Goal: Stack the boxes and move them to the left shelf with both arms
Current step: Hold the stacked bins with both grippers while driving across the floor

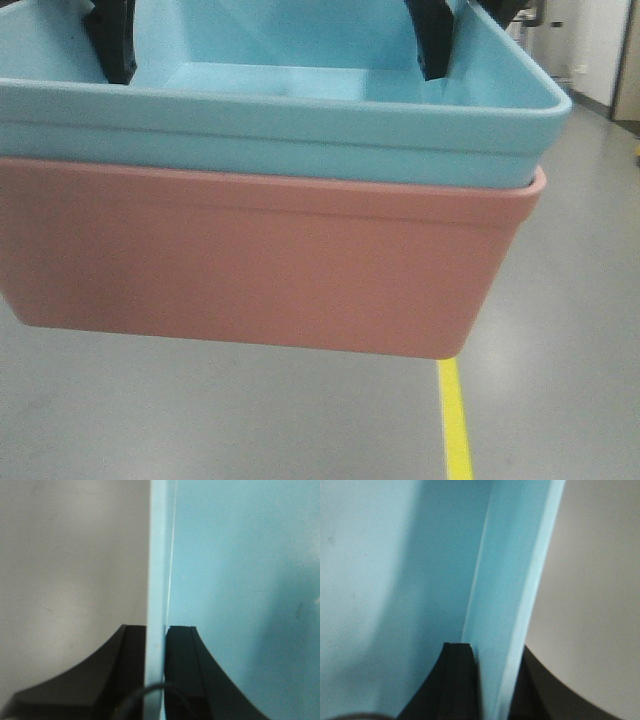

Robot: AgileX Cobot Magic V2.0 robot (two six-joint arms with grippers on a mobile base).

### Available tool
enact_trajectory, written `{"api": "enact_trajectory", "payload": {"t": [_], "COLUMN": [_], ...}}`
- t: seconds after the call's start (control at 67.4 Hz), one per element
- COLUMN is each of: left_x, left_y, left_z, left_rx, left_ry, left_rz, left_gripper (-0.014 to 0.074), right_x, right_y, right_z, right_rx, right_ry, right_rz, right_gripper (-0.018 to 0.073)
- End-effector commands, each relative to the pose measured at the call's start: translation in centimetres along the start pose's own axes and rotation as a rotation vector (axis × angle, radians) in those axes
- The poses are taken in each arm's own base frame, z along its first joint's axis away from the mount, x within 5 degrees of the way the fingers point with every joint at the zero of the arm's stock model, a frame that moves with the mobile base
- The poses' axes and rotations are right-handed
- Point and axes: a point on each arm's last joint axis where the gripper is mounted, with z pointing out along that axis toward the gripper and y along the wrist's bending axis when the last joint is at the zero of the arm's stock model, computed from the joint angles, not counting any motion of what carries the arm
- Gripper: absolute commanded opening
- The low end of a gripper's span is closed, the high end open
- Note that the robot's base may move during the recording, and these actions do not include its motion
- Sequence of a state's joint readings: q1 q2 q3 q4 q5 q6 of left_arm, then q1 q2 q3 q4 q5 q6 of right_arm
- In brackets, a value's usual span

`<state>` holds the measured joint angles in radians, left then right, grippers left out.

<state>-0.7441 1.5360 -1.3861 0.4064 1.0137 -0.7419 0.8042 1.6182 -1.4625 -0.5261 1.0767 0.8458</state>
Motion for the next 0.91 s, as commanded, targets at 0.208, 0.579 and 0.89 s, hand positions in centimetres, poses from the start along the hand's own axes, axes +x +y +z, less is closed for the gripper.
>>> {"api": "enact_trajectory", "payload": {"t": [0.208,0.579,0.89], "left_x": [-1.5,-1.4,-1.4], "left_y": [-2.9,-3.2,-3.2], "left_z": [-3.0,-2.3,-2.2], "left_rx": [0.284,0.282,0.28], "left_ry": [-0.168,-0.148,-0.145], "left_rz": [-0.071,-0.073,-0.072], "left_gripper": [-0.0012,-0.0012,-0.0012], "right_x": [-1.7,-1.2,-1.0], "right_y": [1.8,1.3,1.2], "right_z": [-3.2,-3.0,-2.9], "right_rx": [-0.239,-0.182,-0.161], "right_ry": [-0.166,-0.114,-0.094], "right_rz": [0.032,0.03,0.03], "right_gripper": [0.0056,0.0056,0.0056]}}
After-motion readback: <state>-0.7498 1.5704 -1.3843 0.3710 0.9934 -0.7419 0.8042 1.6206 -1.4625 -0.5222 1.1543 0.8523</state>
